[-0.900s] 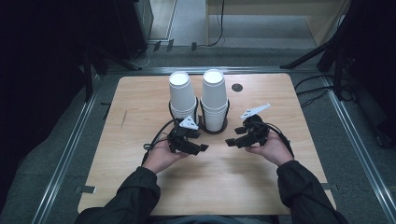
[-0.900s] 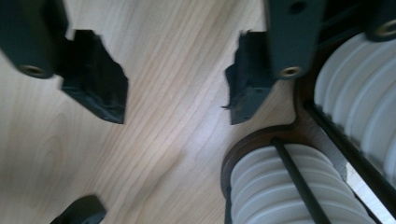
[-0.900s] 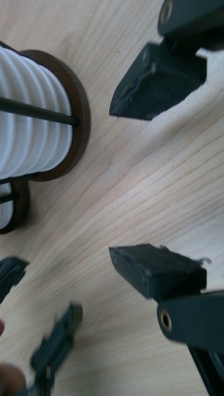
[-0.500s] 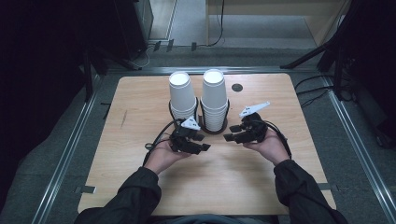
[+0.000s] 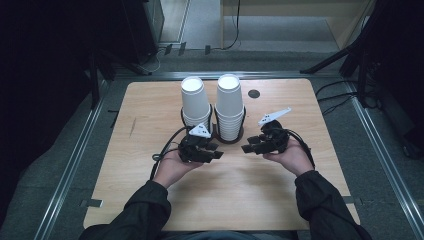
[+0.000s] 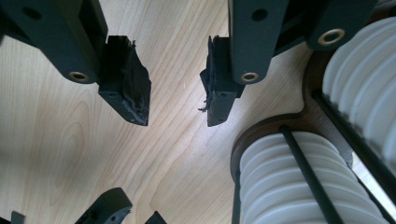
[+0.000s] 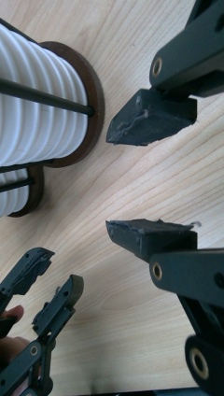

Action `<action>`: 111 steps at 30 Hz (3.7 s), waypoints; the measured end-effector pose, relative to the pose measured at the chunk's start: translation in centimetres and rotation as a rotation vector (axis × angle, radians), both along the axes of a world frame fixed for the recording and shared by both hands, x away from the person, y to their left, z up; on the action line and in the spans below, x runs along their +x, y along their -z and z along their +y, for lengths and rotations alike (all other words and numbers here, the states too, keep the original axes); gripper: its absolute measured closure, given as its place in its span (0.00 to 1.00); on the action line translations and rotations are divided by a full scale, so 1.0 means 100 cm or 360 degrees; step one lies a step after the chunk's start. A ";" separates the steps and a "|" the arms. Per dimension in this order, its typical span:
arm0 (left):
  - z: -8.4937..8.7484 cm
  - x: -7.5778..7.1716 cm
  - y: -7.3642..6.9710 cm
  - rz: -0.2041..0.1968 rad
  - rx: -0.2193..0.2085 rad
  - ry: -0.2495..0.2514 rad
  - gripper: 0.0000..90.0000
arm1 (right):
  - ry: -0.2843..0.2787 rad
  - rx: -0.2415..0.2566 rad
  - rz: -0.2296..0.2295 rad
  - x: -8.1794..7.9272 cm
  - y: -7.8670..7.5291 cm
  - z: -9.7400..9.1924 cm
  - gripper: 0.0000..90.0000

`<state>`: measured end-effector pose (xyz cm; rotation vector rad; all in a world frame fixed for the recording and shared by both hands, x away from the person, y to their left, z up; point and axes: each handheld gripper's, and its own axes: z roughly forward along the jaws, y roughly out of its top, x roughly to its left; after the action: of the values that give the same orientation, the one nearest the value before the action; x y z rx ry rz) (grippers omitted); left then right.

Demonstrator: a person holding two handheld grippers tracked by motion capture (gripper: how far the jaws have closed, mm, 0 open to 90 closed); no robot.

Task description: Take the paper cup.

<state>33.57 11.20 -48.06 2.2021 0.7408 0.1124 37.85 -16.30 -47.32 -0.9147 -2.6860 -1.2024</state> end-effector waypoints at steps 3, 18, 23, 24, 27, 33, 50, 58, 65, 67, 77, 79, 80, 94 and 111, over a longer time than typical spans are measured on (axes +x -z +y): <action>0.003 0.001 -0.001 0.0034 -0.0025 -0.0016 0.70 | -0.0007 -0.0015 -0.0005 -0.001 -0.001 0.001 0.52; 0.006 -0.001 -0.008 0.0056 -0.0012 -0.0060 0.72 | -0.0059 -0.0078 -0.0068 -0.010 -0.008 0.006 0.49; 0.006 -0.002 -0.009 0.0017 0.0004 -0.0074 0.74 | -0.0045 -0.0068 -0.0066 -0.010 -0.009 0.001 0.48; 0.006 -0.001 -0.009 0.0016 0.0008 -0.0075 0.74 | -0.0038 -0.0059 -0.0066 -0.010 -0.009 0.001 0.47; 0.005 0.003 -0.010 0.0021 0.0024 -0.0101 0.78 | -0.0033 -0.0069 -0.0070 -0.009 -0.012 0.000 0.46; 0.005 0.016 -0.022 0.0044 -0.0035 -0.0174 0.94 | -0.0005 -0.0133 -0.0211 0.000 -0.035 -0.001 0.45; -0.023 0.034 -0.057 -0.0081 -0.0027 -0.0364 0.98 | -0.0010 -0.0103 -0.0248 0.038 -0.107 0.010 0.35; -0.029 0.040 -0.052 -0.0096 0.0037 -0.0443 0.98 | -0.0022 -0.0120 -0.0275 0.056 -0.128 0.024 0.27; -0.033 0.041 -0.049 -0.0094 0.0020 -0.0471 0.97 | -0.0068 -0.0132 -0.0259 0.068 -0.141 0.036 0.17; -0.035 0.040 -0.049 -0.0102 0.0018 -0.0466 0.97 | -0.0083 -0.0161 -0.0246 0.071 -0.144 0.042 0.15; -0.036 0.040 -0.049 -0.0112 -0.0004 -0.0474 0.97 | -0.0128 -0.0296 -0.0212 0.090 -0.152 0.075 0.15; -0.037 0.040 -0.049 -0.0108 0.0002 -0.0469 0.97 | -0.0144 -0.0316 -0.0182 0.097 -0.151 0.083 0.15; -0.037 0.040 -0.049 -0.0108 0.0002 -0.0469 0.97 | -0.0144 -0.0316 -0.0182 0.097 -0.151 0.083 0.15; -0.037 0.040 -0.046 -0.0106 -0.0004 -0.0471 0.97 | -0.0212 -0.0560 -0.0287 0.096 -0.156 0.110 0.26; -0.035 0.041 -0.044 -0.0068 -0.0029 -0.0452 0.93 | -0.0164 -0.0546 -0.0280 0.092 -0.183 0.110 0.27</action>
<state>37.65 7.73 -43.68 2.0592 1.0228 0.2932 47.03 -5.27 -29.01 -0.7181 -3.1018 -0.8537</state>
